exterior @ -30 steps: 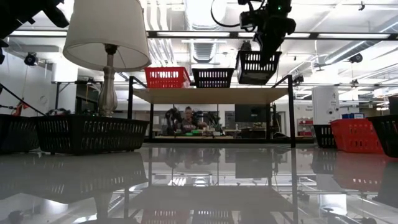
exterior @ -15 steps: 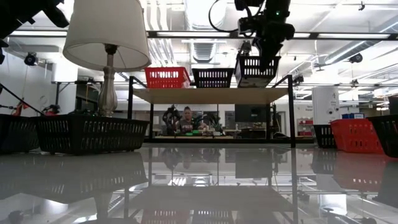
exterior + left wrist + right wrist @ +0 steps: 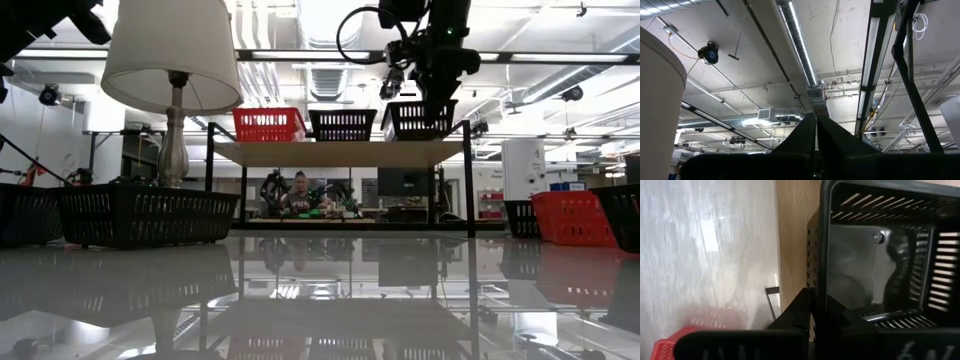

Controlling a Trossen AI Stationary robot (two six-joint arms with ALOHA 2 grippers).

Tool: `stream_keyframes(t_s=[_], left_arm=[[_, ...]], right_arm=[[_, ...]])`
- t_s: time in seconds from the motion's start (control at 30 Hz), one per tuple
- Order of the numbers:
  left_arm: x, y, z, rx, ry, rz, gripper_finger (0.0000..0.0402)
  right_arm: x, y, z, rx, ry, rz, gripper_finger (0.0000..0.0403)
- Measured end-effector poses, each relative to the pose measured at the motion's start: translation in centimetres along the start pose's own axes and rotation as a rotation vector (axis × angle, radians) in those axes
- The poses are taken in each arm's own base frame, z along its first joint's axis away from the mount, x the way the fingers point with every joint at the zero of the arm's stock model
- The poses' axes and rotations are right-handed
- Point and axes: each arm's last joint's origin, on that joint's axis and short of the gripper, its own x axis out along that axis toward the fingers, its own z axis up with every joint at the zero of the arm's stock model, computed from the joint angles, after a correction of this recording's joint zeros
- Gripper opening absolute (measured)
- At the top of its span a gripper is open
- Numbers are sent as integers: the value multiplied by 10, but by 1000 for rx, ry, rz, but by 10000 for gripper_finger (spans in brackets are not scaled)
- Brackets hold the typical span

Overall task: Stack baskets on shelf by color
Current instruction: Put the black basket on the shelf

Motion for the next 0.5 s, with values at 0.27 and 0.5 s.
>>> stream_keyframes(t_s=[0.27, 0.5], left_arm=[[0, 0, 0, 0, 0, 0, 0], [0, 0, 0, 0, 0, 0, 0]], right_arm=[[0, 0, 0, 20, 4, -11, 35], [0, -1, -1, 26, 24, -49, 86]])
